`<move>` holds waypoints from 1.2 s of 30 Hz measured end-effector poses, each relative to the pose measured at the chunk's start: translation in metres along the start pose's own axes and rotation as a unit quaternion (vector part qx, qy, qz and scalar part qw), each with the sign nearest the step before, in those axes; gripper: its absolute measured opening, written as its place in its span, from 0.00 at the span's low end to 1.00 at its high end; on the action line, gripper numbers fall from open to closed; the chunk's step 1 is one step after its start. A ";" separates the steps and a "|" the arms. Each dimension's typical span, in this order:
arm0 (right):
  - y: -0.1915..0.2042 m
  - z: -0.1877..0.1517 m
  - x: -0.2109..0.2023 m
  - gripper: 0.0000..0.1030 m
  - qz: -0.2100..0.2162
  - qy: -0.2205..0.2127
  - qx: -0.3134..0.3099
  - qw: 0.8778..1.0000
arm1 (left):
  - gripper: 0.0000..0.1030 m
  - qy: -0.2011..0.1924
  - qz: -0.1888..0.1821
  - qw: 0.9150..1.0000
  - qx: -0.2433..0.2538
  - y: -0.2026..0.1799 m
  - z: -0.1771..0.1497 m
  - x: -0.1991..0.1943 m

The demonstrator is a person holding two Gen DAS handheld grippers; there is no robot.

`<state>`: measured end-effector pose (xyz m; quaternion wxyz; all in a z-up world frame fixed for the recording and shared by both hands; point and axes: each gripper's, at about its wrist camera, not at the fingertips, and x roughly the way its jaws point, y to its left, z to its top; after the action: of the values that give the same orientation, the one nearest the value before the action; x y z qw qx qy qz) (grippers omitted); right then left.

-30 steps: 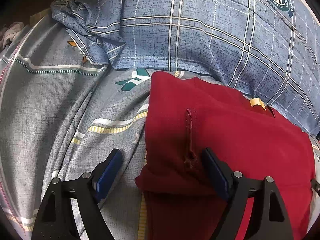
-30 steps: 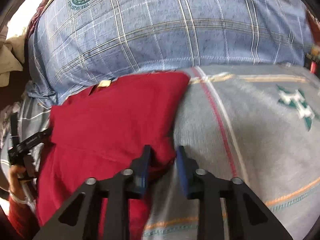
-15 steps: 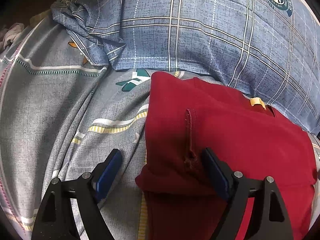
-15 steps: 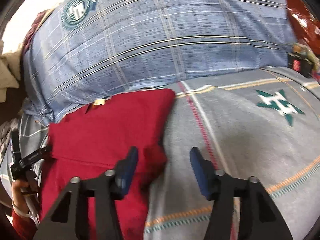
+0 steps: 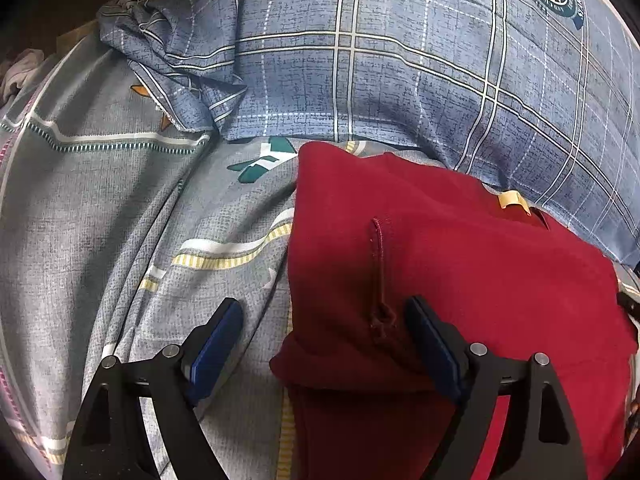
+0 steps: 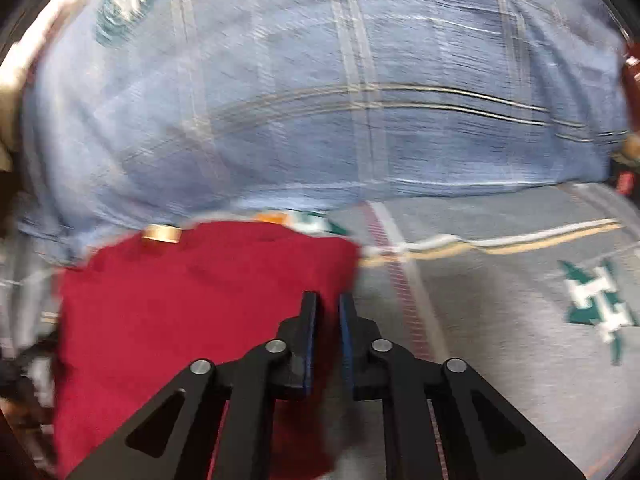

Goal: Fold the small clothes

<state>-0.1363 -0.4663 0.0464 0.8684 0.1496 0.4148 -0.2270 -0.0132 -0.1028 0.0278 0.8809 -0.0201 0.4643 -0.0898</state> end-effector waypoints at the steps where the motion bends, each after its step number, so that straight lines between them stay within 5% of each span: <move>1: -0.003 -0.002 0.002 0.09 -0.002 0.008 0.003 1.000 | 0.82 0.001 -0.002 1.000 -0.002 0.001 0.000 0.000; 4: -0.017 -0.010 -0.020 0.14 0.031 0.002 0.036 0.999 | 0.84 0.002 -0.002 1.000 -0.006 0.002 0.000 0.001; 8: -0.003 -0.025 -0.051 0.13 0.054 -0.010 -0.008 0.998 | 0.85 -0.005 0.003 1.000 -0.002 0.000 -0.002 0.000; 10: 0.008 -0.038 -0.043 0.09 0.024 0.018 -0.041 0.999 | 0.85 -0.007 0.002 1.000 0.000 0.001 -0.003 -0.001; 13: 0.011 -0.050 -0.043 0.35 -0.050 0.013 -0.058 0.997 | 0.85 -0.012 0.006 1.000 0.006 0.001 -0.005 -0.004; 15: 0.020 -0.050 -0.058 0.36 -0.074 0.002 -0.065 0.995 | 0.85 -0.014 0.009 1.000 0.010 0.000 -0.006 -0.004; 18: 0.033 -0.055 -0.081 0.38 -0.044 -0.030 -0.080 0.995 | 0.85 -0.018 0.013 1.000 0.016 0.000 -0.007 -0.006; 23: 0.042 -0.065 -0.043 0.38 -0.055 0.045 -0.092 0.993 | 0.85 -0.041 0.015 0.998 0.034 -0.004 -0.017 -0.025; 27: 0.035 -0.065 -0.068 0.40 -0.014 0.027 -0.060 0.998 | 0.84 -0.046 0.013 0.997 0.065 -0.013 -0.038 -0.052; 36: 0.028 -0.110 -0.138 0.65 0.058 0.017 -0.048 0.997 | 0.84 -0.067 -0.003 0.994 0.084 -0.018 -0.089 -0.136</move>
<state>-0.2695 -0.3561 0.0901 0.8789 0.1351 0.4310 -0.1535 -0.1640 -0.0919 0.0905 0.9082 0.0465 0.3953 -0.1297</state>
